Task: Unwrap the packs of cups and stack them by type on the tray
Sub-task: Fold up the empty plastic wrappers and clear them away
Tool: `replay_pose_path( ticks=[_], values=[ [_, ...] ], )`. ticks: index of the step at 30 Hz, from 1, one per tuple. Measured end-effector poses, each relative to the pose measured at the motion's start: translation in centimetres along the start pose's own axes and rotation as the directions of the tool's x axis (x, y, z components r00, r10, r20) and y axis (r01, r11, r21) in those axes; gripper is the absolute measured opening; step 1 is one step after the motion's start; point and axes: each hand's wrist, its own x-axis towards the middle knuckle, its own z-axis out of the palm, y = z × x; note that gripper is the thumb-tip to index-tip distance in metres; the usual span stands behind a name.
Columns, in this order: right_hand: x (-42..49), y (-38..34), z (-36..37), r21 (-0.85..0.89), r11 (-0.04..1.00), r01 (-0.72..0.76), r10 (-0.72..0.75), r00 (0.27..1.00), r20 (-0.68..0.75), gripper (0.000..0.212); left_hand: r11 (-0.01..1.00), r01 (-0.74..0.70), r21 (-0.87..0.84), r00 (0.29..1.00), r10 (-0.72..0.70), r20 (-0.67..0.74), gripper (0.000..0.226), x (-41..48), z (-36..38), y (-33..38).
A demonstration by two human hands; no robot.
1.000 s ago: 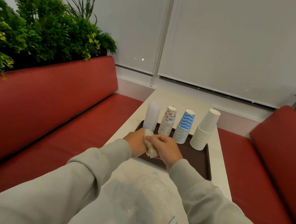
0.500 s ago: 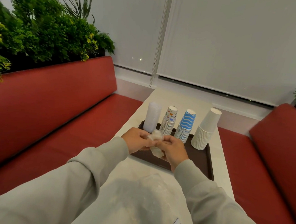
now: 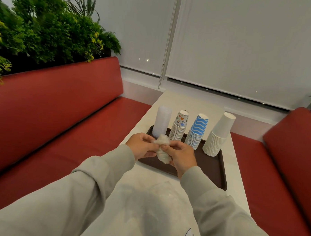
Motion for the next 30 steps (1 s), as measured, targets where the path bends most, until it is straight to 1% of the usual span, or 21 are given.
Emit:
replay_pose_path(
  ticks=[1,2,4,5,6,9,11,14,16,17,19,23,25,28,30],
  values=[
    [0.0,0.2,0.1,-0.011,1.0,-0.001,0.0,1.0,-0.01,0.013,0.999,-0.019,0.031,0.999,0.021,-0.045,0.028,0.0,0.0,-0.3],
    [-0.1,0.3,0.1,-0.02,1.0,-0.005,0.004,1.0,-0.02,0.013,0.991,-0.056,0.122,0.994,0.067,-0.09,0.027,0.0,0.0,-0.6],
    [-0.3,0.7,0.2,-0.037,0.999,-0.009,0.008,0.999,-0.032,0.013,0.91,-0.114,0.398,0.965,0.197,-0.174,0.025,-0.2,0.1,-1.1],
    [-0.5,0.8,0.3,-0.053,0.999,-0.012,0.011,0.999,-0.036,0.015,0.87,-0.127,0.477,0.946,0.251,-0.205,0.024,-0.4,0.2,-1.2],
    [-0.7,0.9,0.4,-0.07,0.997,-0.02,0.017,0.999,-0.04,0.017,0.857,-0.137,0.497,0.936,0.276,-0.218,0.023,-0.6,0.3,-1.4],
    [-1.1,1.5,0.6,-0.086,0.996,-0.036,0.032,0.999,-0.039,0.018,0.882,-0.155,0.445,0.945,0.264,-0.193,0.007,-1.2,0.7,-1.6],
    [-1.6,1.6,0.7,-0.081,0.996,-0.046,0.044,0.999,-0.032,0.017,0.898,-0.141,0.417,0.963,0.223,-0.154,0.015,-1.4,0.6,-2.0],
    [-2.5,1.6,0.4,-0.092,0.994,-0.055,0.053,0.998,-0.019,0.018,0.953,-0.103,0.283,0.987,0.133,-0.088,0.013,-2.2,0.7,-2.4],
    [-3.3,1.5,0.0,-0.064,0.997,-0.05,0.05,0.999,-0.002,0.012,0.983,-0.068,0.17,0.995,0.079,-0.06,0.018,-3.1,1.0,-2.5],
    [-3.8,1.4,-0.3,-0.049,0.998,-0.05,0.051,0.999,0.014,0.011,0.992,-0.06,0.115,0.997,0.065,-0.046,0.018,-3.7,1.2,-2.4],
    [-4.9,1.1,-0.9,-0.045,0.997,-0.062,0.065,0.996,0.055,0.01,0.997,-0.055,0.059,0.998,0.057,-0.031,0.019,-5.0,1.6,-2.5],
    [-7.6,0.8,-2.9,-0.005,0.993,-0.12,0.12,0.984,0.132,0.015,0.998,-0.056,0.036,0.998,0.057,-0.026,0.021,-7.7,2.9,-3.0],
    [-9.4,0.6,-4.3,0.002,0.99,-0.139,0.136,0.975,0.177,0.017,0.998,-0.048,0.039,0.997,0.05,-0.05,0.018,-9.3,4.2,-3.4],
    [-12.8,0.6,-6.8,-0.003,0.988,-0.153,0.149,0.961,0.234,0.018,0.995,-0.047,0.089,0.994,0.055,-0.097,0.015,-12.1,6.5,-4.6],
    [-15.4,1.0,-8.8,0.01,0.987,-0.159,0.15,0.951,0.27,0.019,0.997,-0.034,0.066,0.994,0.041,-0.1,0.015,-14.3,8.2,-5.8]
  ],
)
